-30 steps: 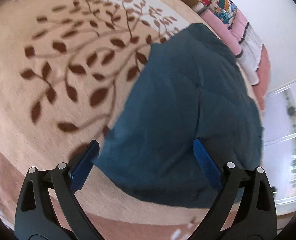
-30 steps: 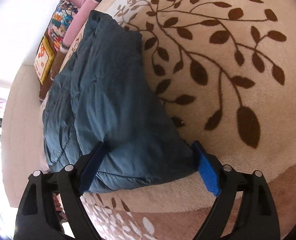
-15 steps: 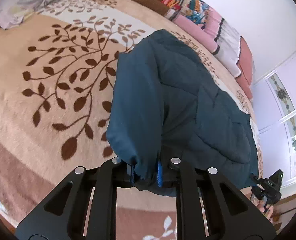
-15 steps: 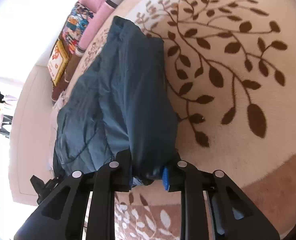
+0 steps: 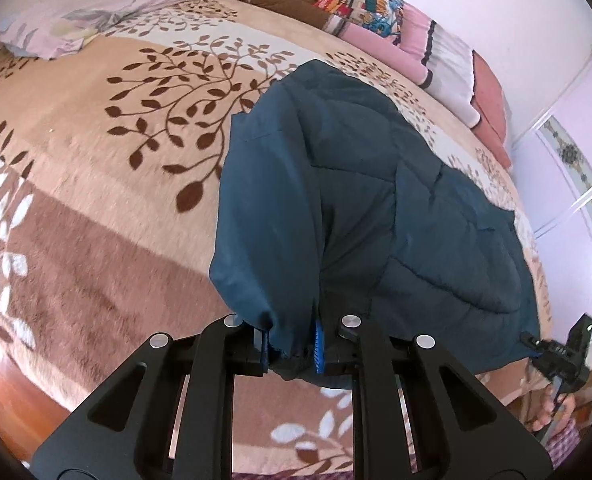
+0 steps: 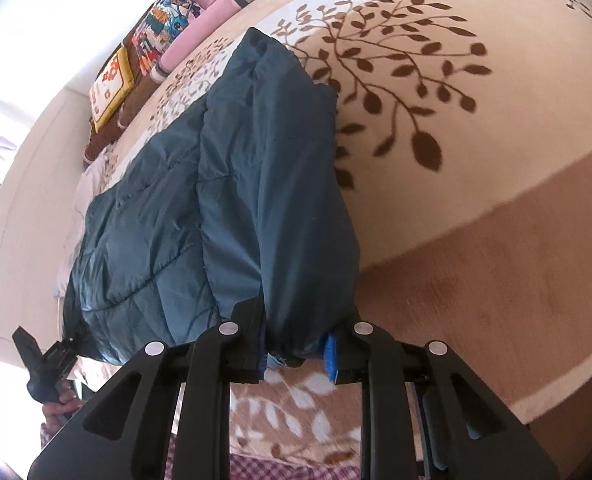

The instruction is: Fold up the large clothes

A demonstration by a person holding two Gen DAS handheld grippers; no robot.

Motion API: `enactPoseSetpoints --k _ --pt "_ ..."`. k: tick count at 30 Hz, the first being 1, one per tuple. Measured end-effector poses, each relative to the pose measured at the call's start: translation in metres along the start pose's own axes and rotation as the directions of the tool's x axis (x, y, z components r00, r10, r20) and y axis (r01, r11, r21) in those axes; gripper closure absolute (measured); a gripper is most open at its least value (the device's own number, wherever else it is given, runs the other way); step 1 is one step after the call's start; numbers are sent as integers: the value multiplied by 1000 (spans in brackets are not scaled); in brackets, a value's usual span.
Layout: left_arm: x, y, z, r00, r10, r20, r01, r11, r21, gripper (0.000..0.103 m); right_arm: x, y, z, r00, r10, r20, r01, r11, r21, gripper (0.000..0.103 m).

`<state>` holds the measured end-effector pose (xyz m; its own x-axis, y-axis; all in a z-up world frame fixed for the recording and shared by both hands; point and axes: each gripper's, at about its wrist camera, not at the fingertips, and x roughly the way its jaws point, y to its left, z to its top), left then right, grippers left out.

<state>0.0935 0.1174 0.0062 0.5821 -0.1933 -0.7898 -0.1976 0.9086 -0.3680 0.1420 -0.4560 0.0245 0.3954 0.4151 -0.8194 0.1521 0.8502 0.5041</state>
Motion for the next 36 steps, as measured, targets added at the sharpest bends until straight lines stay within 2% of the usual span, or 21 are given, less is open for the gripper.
enactPoseSetpoints --k 11,17,22,24,27,30,34,36 --pt "7 1 -21 998 59 24 -59 998 3 81 11 0 -15 993 -101 53 103 994 -37 76" --pt "5 -2 -25 994 99 39 -100 995 1 72 10 3 -19 985 -151 78 154 987 -36 65" --pt "2 -3 -30 993 115 41 -115 993 -2 49 9 9 -21 974 -207 91 213 975 -59 54" --pt "0 -4 -32 993 112 45 -112 994 0 43 7 10 -23 970 -223 94 229 972 -60 45" --pt "-3 -5 -34 993 110 52 -110 994 7 41 5 12 -26 968 -233 96 240 969 -66 41" --pt "-6 -6 -36 993 109 55 -110 994 13 33 3 13 -27 965 -242 101 250 966 -66 39" --pt "-14 -8 -40 992 109 64 -111 994 27 32 -4 16 -32 960 -254 118 263 962 -69 39" --pt "-18 -7 -43 992 102 68 -104 994 26 31 -9 20 -35 947 -288 138 301 950 -81 39"
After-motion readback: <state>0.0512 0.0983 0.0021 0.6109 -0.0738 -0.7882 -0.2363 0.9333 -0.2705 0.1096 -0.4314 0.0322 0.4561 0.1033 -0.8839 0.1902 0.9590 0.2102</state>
